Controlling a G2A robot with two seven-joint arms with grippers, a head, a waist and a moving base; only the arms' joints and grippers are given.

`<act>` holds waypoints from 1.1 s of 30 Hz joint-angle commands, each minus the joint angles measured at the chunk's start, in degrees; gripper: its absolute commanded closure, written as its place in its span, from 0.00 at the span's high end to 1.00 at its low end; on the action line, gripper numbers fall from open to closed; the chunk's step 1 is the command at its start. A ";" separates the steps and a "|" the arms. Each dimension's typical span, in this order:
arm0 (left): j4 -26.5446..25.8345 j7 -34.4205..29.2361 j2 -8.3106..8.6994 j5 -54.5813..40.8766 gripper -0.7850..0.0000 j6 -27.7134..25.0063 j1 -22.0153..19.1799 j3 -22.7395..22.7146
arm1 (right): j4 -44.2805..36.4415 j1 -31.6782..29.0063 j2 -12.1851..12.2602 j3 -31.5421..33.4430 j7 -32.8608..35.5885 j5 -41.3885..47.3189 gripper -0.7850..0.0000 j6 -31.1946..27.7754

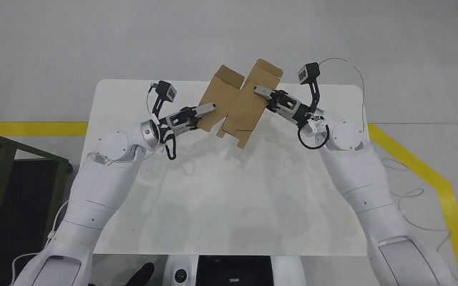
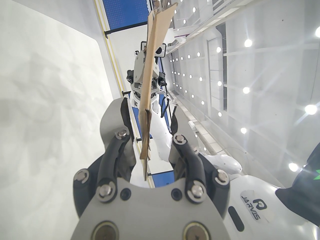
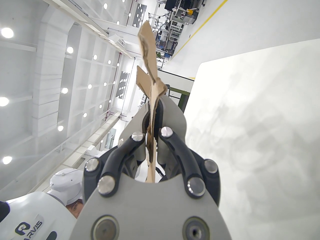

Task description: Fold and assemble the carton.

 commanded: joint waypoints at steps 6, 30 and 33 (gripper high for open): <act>-0.32 -0.07 -0.09 0.33 0.10 0.76 0.41 -0.04 | 0.20 -0.23 -0.05 0.30 -0.50 -0.45 0.00 -0.11; 7.93 -21.51 1.47 0.98 0.00 12.30 -8.52 -4.02 | 2.87 -0.06 2.46 7.35 19.20 3.05 1.00 -2.10; 9.11 -25.82 1.95 1.28 0.00 12.97 -9.17 -4.70 | 3.48 0.70 3.18 8.05 25.33 2.26 1.00 -0.64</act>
